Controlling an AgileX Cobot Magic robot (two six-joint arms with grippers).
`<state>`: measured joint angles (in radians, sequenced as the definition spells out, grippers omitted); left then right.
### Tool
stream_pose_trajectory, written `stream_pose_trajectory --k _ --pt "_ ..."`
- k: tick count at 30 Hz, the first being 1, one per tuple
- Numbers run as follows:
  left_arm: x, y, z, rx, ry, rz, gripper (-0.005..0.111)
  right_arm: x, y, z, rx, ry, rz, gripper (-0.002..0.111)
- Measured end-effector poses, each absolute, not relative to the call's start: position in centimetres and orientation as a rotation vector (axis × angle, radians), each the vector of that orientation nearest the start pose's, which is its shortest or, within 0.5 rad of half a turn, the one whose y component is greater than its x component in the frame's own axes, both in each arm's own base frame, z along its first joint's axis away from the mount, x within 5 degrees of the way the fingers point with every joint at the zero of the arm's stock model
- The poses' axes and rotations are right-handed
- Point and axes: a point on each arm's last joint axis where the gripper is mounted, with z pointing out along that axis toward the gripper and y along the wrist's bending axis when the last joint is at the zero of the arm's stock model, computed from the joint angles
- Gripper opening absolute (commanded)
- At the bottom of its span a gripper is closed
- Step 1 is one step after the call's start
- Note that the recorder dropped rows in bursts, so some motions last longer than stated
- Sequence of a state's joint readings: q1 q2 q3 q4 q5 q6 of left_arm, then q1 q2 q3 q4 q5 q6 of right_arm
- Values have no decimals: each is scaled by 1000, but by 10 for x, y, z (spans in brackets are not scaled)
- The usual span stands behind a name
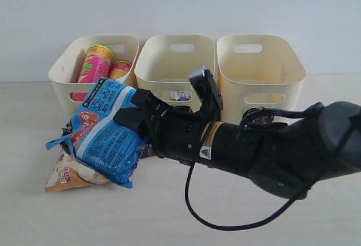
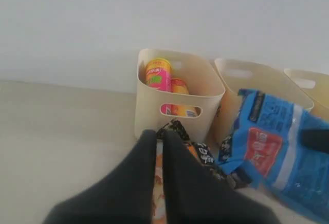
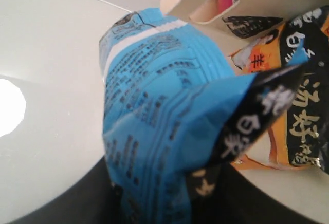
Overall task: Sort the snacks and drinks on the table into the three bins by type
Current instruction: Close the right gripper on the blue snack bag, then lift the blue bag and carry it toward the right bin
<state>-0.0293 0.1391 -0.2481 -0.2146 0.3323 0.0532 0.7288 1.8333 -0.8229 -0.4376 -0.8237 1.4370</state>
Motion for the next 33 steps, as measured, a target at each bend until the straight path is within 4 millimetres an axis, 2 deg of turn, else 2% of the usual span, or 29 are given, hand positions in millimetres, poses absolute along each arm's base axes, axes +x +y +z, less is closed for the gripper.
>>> stream_pose_trajectory --k 4,11,19,23,28,31,33 --pt "68 -8 246 -66 1764 -191 4 253 246 210 41 1985 1472 0" --pt "78 -8 241 -102 1824 -218 4 267 190 249 -58 1979 1171 0" --pt "78 -8 241 -106 1816 -221 4 274 130 285 51 1922 918 0" --pt "78 -8 242 -106 1814 -220 4 282 99 292 150 1889 826 0" --pt "78 -8 242 -106 1814 -220 4 293 74 299 225 1861 736 0" --pt "78 -8 242 -106 1814 -220 4 303 62 319 216 1824 614 0" --pt "78 -8 242 -106 1814 -220 4 317 60 334 160 1802 511 0"
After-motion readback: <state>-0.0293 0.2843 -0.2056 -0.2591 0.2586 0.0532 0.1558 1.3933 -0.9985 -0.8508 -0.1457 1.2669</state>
